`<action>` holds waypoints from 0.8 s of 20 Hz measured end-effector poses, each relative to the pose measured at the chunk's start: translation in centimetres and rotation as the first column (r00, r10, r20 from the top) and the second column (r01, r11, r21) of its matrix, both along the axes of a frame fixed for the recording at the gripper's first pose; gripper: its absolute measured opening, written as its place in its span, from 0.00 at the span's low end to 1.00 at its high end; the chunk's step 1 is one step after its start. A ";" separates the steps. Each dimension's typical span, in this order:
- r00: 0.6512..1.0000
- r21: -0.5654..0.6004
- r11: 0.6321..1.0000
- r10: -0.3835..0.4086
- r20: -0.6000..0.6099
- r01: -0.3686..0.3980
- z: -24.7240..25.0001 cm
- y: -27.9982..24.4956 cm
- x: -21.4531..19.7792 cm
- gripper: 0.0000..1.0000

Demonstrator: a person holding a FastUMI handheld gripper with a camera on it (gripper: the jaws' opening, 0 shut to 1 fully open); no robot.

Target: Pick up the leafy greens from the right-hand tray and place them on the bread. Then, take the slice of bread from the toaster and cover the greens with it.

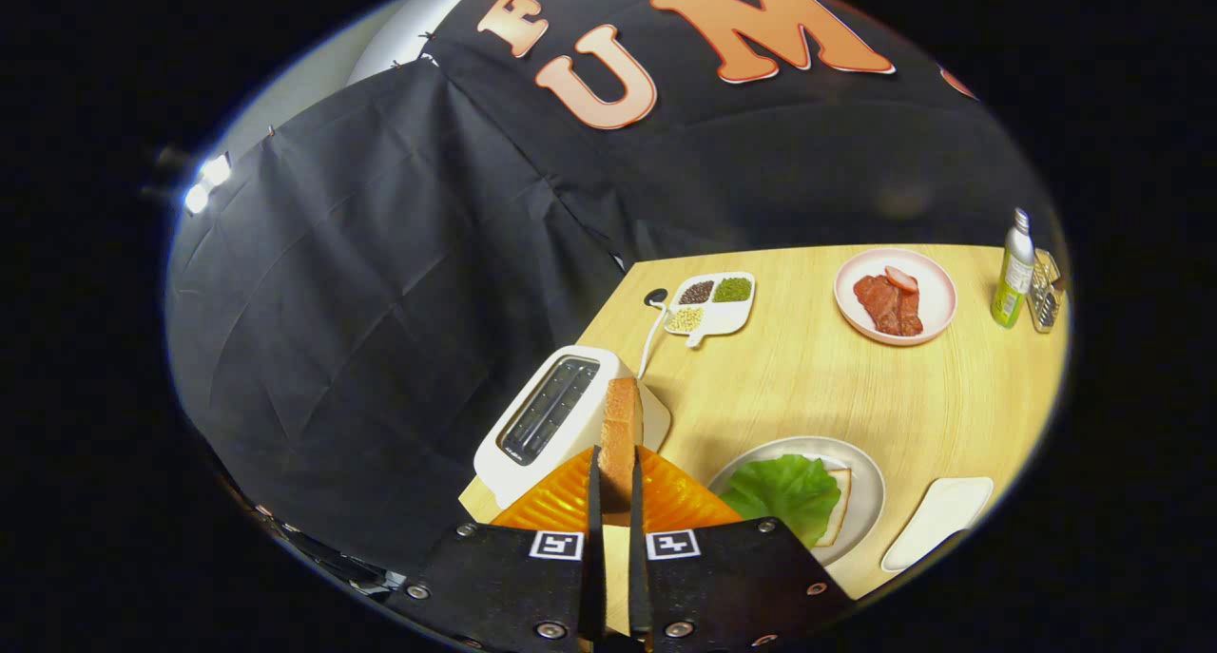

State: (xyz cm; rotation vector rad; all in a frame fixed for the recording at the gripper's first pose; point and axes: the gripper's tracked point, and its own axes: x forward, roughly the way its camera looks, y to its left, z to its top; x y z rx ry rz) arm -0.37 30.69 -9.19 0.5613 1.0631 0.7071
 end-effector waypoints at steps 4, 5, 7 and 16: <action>1.000 -0.001 1.000 -0.016 -0.026 0.015 -1.9 -2.0 -1.0 0.10; 0.999 0.000 1.000 -0.025 -0.027 0.025 -2.3 -2.1 -1.2 0.10; 0.999 -0.001 0.999 -0.033 -0.028 0.032 -3.4 -2.9 -1.4 0.10; 0.994 0.014 0.999 -0.039 -0.104 0.040 -9.4 -5.2 -3.4 0.10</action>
